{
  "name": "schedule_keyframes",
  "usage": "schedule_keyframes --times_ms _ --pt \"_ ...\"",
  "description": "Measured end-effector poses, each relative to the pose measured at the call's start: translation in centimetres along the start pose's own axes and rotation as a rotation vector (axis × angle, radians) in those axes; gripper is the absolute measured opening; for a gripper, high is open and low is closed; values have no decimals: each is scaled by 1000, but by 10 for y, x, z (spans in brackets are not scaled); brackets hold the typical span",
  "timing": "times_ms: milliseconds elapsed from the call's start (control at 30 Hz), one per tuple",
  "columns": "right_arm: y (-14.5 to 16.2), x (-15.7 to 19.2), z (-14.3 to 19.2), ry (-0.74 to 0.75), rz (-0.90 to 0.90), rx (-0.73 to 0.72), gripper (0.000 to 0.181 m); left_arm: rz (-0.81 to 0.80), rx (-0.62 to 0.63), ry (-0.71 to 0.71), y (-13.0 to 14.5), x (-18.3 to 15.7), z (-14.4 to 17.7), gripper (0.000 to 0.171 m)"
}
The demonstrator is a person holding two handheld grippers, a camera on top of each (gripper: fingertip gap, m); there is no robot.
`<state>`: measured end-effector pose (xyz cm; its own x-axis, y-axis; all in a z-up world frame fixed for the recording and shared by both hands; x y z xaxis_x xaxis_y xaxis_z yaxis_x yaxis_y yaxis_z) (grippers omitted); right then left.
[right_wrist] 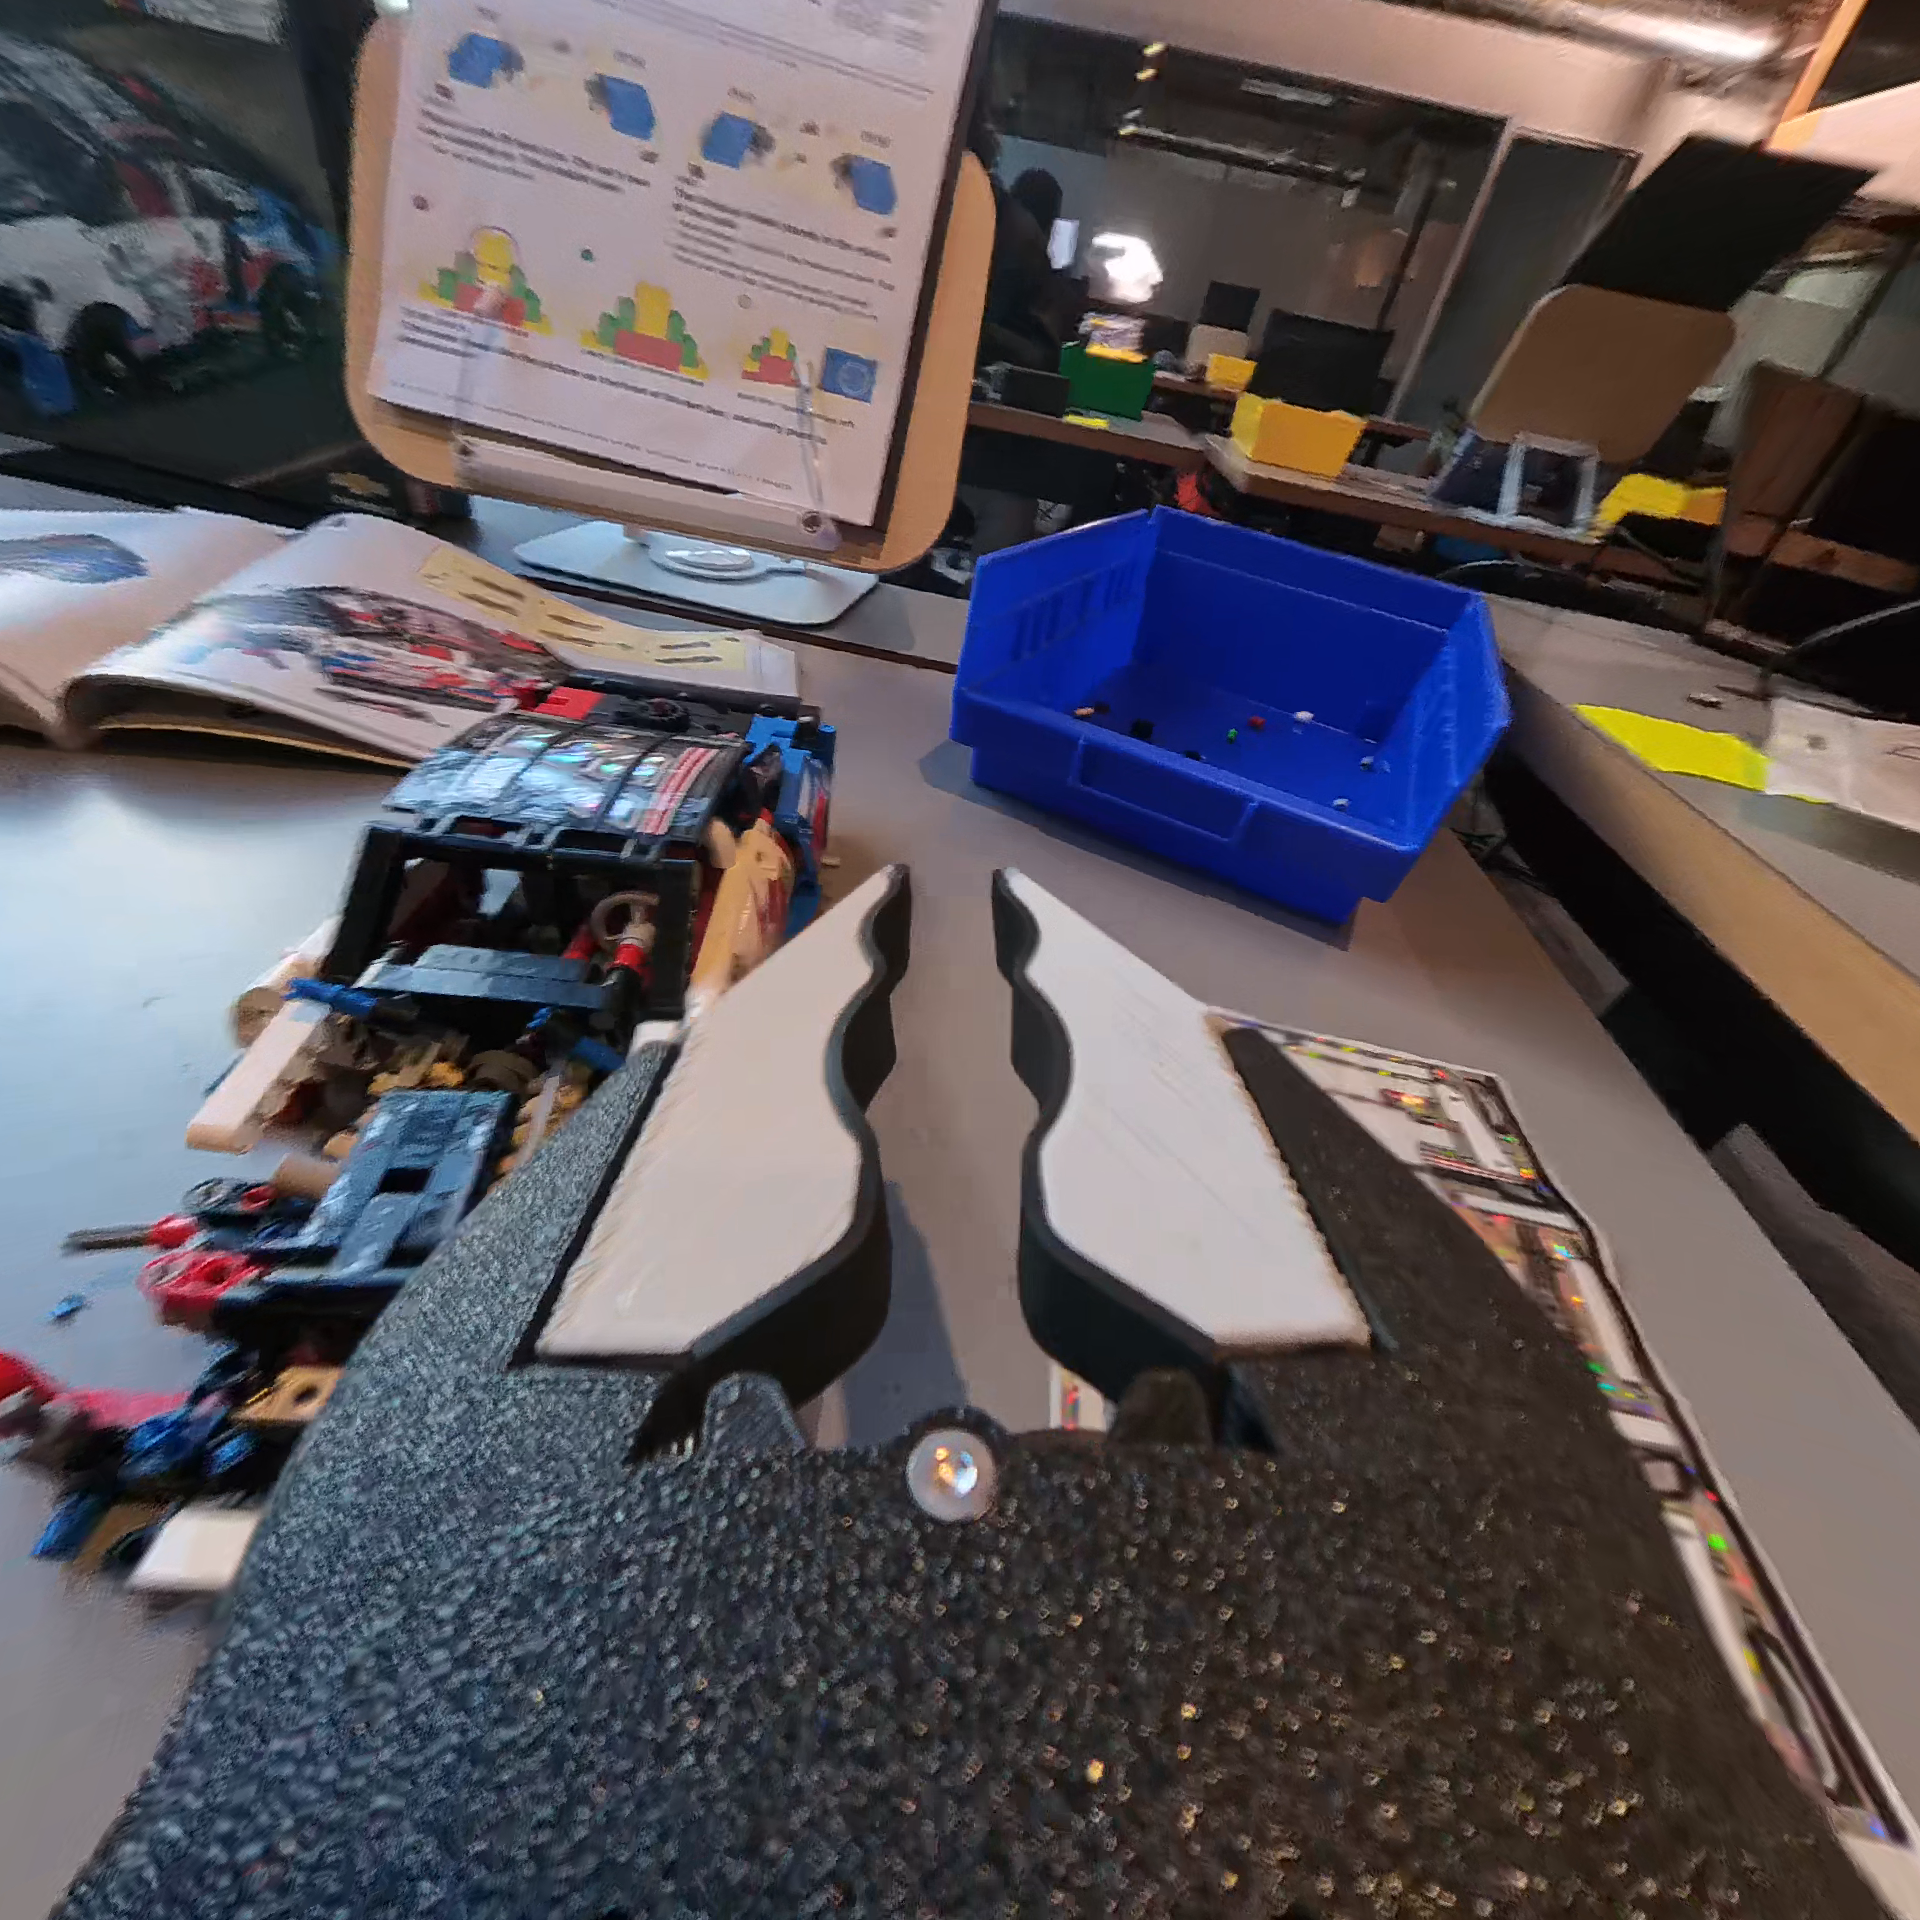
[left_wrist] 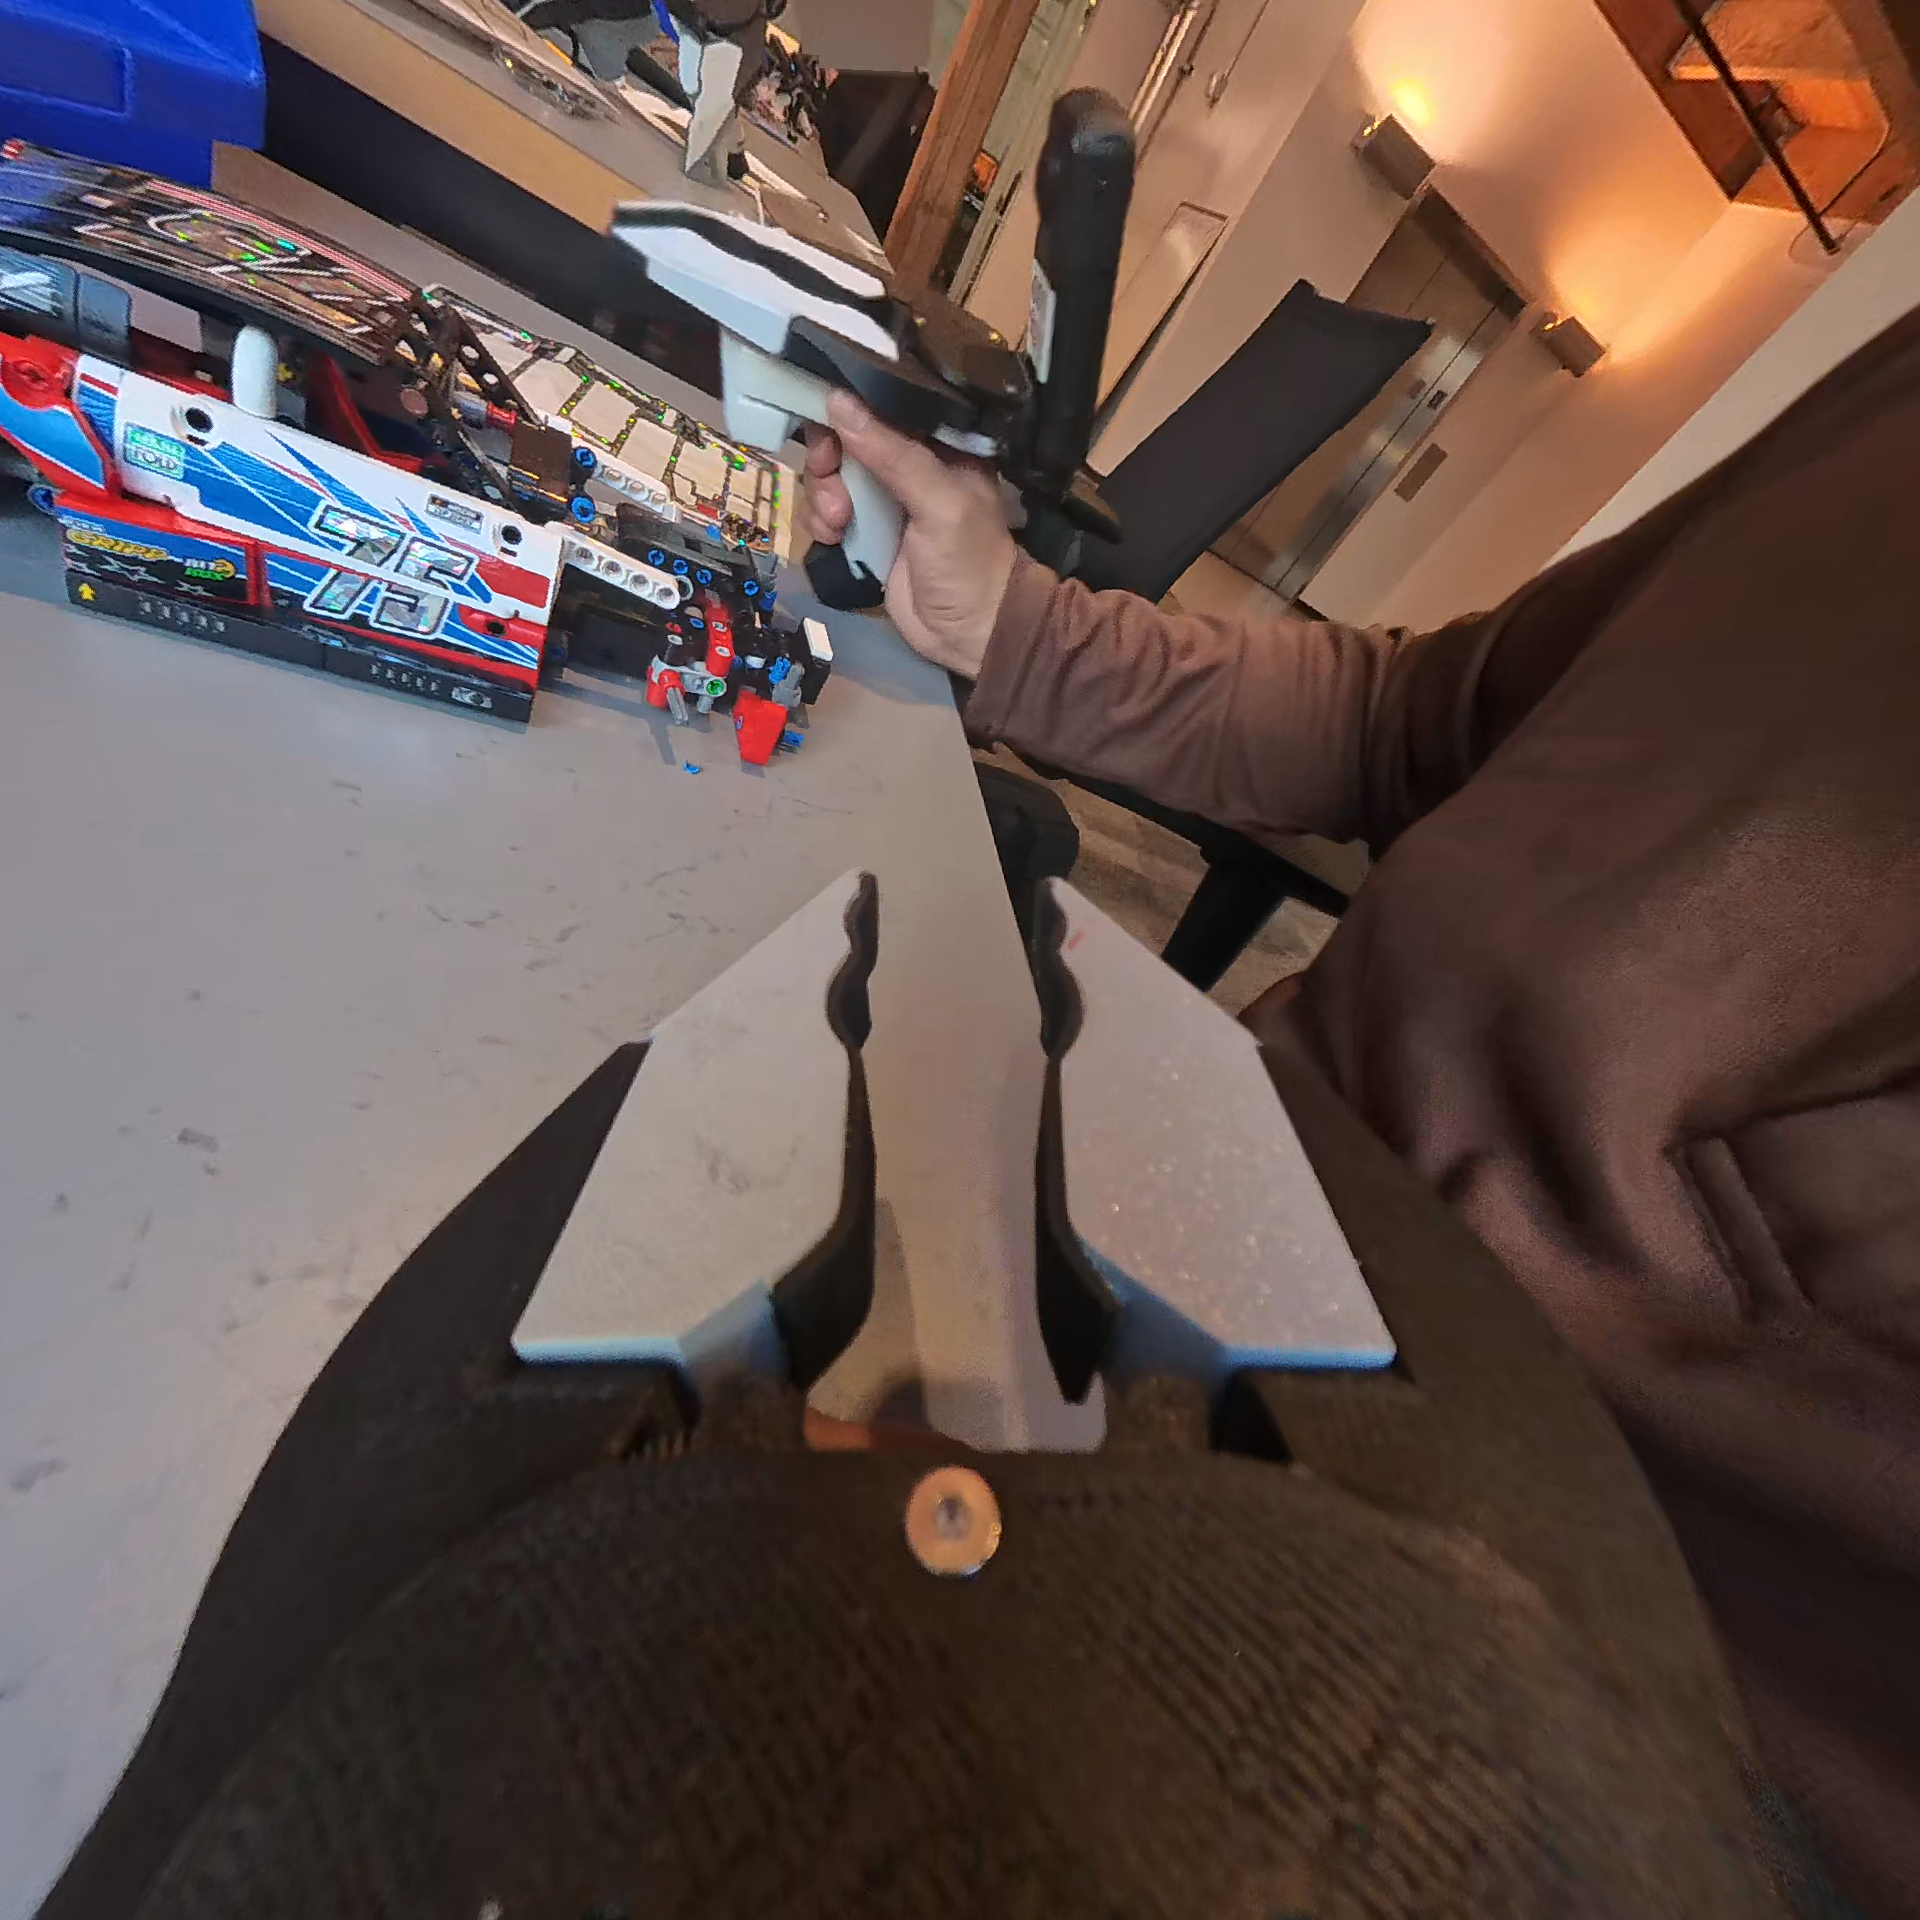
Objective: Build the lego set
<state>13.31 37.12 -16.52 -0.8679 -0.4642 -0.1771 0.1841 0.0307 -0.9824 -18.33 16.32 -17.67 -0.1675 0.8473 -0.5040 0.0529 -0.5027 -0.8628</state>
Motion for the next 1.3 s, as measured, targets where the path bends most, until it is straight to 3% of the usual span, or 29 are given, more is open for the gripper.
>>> schedule_keyframes --times_ms 100,267,467,633,933,1167,1300 --pt "-4 5 13 -179 5 52 21 -48 16 -49 -3 2 -3 27" --pt "-7 10 47 -368 186 72 20 -82 41 -180 -12 20 -11 27" --pt "0 41 63 -498 585 28 20 -122 75 -291 -24 40 -36 29" --pt "14 55 59 -482 880 -41 20 -120 78 -313 -30 50 -57 28" --pt "10 61 58 -515 973 -47 16 -31 58 -240 -31 59 -63 27" --pt "8 67 55 -527 1085 -8 18 -60 37 -220 -32 55 -61 27" --pt "6 71 63 -478 1170 -51 8 -70 49 -218 -31 53 -62 28"
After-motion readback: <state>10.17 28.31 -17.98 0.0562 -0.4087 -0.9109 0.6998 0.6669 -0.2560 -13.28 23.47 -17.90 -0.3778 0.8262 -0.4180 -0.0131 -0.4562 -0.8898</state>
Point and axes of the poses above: each gripper's, where its closed fingertips meet, z back along the fingers, y out of its underside, x = y × z across the jaws, the point moved 10 cm from there along z, back along the fingers, and after that the axes turned 13 degrees about y, right-handed, at the moved point
